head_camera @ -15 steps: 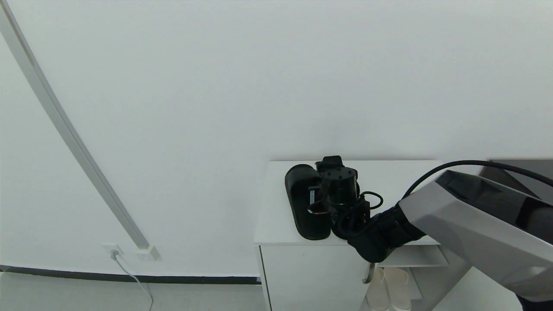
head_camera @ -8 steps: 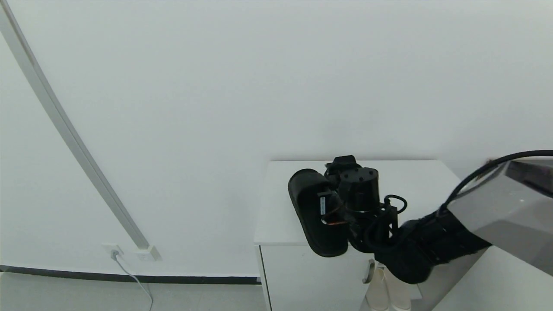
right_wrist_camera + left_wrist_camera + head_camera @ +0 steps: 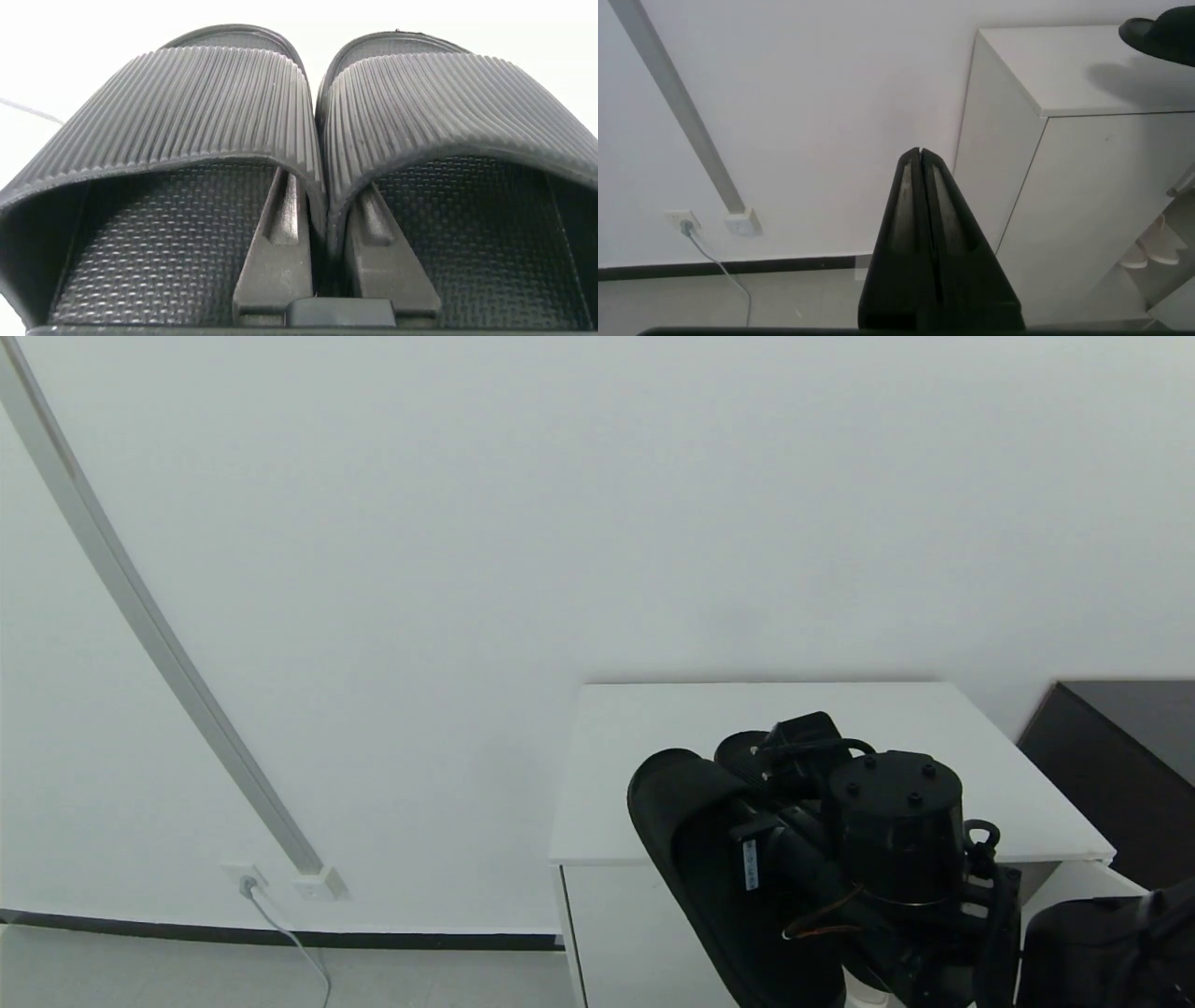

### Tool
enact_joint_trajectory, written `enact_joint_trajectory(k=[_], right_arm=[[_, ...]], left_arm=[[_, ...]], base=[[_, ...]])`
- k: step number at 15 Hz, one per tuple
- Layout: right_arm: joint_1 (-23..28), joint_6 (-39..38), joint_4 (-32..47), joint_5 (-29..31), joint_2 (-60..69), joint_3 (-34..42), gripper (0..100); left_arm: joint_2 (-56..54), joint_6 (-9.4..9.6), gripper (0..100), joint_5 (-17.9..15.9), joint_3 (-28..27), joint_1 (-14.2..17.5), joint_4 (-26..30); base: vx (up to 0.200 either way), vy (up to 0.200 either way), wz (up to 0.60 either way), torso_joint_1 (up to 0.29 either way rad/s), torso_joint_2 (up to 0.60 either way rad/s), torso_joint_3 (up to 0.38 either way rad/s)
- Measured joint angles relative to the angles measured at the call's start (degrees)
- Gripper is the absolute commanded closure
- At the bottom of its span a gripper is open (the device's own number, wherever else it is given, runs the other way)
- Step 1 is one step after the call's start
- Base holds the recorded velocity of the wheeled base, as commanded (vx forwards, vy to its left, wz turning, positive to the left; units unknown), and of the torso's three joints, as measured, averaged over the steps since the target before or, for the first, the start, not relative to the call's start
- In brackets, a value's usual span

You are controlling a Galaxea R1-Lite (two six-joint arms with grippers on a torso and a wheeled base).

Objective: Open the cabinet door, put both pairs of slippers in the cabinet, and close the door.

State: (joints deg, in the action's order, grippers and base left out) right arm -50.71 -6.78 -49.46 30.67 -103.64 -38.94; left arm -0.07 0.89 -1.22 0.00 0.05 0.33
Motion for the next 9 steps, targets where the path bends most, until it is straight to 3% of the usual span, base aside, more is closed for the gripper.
enact_joint_trajectory(k=[9], right_arm=[[-0.7, 0.1, -0.1, 0.4, 0.7, 0.4, 100]], left_arm=[[0.0, -0.1, 100, 0.0, 0.0, 0.0, 0.0]], base=[[-0.2, 0.0, 0.0, 0.006, 0.0, 0.003]])
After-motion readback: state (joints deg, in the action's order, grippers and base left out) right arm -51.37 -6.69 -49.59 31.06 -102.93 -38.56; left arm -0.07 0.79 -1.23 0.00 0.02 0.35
